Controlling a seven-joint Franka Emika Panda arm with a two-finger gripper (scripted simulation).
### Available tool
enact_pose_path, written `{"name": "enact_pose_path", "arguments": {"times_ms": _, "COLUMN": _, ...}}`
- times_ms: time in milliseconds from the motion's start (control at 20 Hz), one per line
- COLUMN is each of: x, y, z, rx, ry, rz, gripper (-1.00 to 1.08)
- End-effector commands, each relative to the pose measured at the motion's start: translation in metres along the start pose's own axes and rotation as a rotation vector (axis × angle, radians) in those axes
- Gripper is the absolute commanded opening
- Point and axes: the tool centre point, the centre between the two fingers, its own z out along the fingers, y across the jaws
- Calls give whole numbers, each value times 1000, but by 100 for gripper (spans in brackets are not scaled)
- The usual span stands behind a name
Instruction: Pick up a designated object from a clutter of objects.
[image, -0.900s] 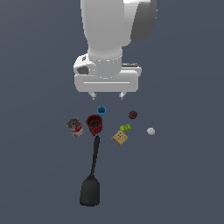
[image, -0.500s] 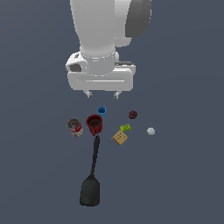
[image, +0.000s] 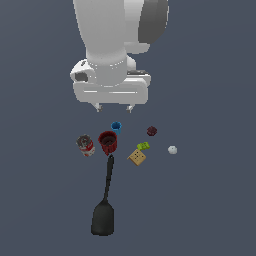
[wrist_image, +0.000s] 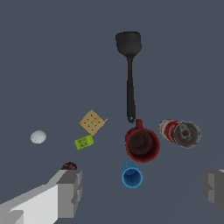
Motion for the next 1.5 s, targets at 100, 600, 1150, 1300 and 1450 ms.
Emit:
{"name": "enact_pose_path", "arguments": {"times_ms": 100, "x": -3, "y": 2, "z": 13, "rx": -1, "ry": -1, "rz": 32, "gripper": 100}}
{"name": "enact_pose_path", "arguments": {"times_ms": 600, "x": -23, "y": 12, "z": 75, "rx": -4, "ry": 1, "rz": 197, "gripper": 100}}
{"name": "enact_pose_path", "arguments": {"times_ms": 1150, "x": -77, "y": 28, "z": 166, "rx": -12, "ry": 4, "rz": 470, "gripper": 100}}
{"name": "enact_pose_path", "arguments": {"times_ms": 1300, "x": -95, "y": 31, "z": 185, "rx": -15, "ry": 5, "rz": 537, "gripper": 100}}
{"name": "enact_pose_path", "arguments": {"times_ms": 1450, "x": -110, "y": 33, "z": 200, "rx": -17, "ry": 6, "rz": 593, "gripper": 100}}
